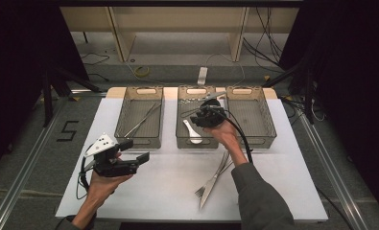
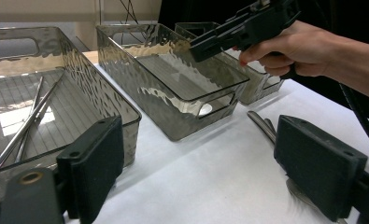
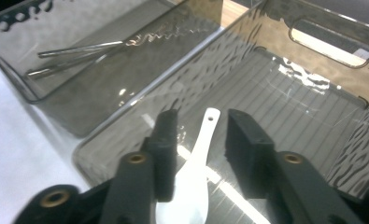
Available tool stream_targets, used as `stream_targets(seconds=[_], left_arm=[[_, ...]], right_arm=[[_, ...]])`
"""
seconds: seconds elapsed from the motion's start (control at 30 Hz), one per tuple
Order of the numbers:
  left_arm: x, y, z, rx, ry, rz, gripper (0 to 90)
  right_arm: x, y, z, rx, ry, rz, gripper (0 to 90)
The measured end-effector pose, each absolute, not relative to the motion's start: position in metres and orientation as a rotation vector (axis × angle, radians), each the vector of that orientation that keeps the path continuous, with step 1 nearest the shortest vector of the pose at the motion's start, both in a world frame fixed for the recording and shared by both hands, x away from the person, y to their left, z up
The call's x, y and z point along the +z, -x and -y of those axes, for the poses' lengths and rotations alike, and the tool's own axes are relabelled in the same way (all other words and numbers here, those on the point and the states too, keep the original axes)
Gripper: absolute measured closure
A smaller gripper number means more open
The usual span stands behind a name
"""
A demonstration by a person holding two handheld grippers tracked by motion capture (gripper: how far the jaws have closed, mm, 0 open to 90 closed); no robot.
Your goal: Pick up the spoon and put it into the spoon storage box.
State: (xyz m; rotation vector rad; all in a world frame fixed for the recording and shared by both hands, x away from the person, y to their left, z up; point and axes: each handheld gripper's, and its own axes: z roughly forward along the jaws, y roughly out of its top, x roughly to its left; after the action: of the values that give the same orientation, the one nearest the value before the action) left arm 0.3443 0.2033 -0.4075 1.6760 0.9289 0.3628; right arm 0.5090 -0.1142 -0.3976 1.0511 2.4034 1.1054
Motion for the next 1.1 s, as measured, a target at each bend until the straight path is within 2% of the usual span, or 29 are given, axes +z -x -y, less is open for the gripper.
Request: stream_targets(seconds=[0.17,0.53,0.87,1.1], left_arm=[[-0.408,-0.344,-0.203,0.364,-1.675,-0.929,15.5],[-0.407,-0.344,-0.203,0.366,-1.677,-0.928,15.5],[-0.407,-0.344,-0.204,0.367,-1.674,-0.927,15.4],[-0.407,-0.344,-0.203,0.368,-1.680,-0.924,15.4]], right_arm=[[-0.388,-0.497,0.119,1.113,-1.035,-2.403,46.3],[-0.386,-0.469,0.135,1.182,-0.980,-2.416,40.6],[-0.396,-0.441,0.142,1.206,-0.913,-2.432,42.8],[-0.407,-0.431,0.153,1.202,-0.947,-2.435,34.1]])
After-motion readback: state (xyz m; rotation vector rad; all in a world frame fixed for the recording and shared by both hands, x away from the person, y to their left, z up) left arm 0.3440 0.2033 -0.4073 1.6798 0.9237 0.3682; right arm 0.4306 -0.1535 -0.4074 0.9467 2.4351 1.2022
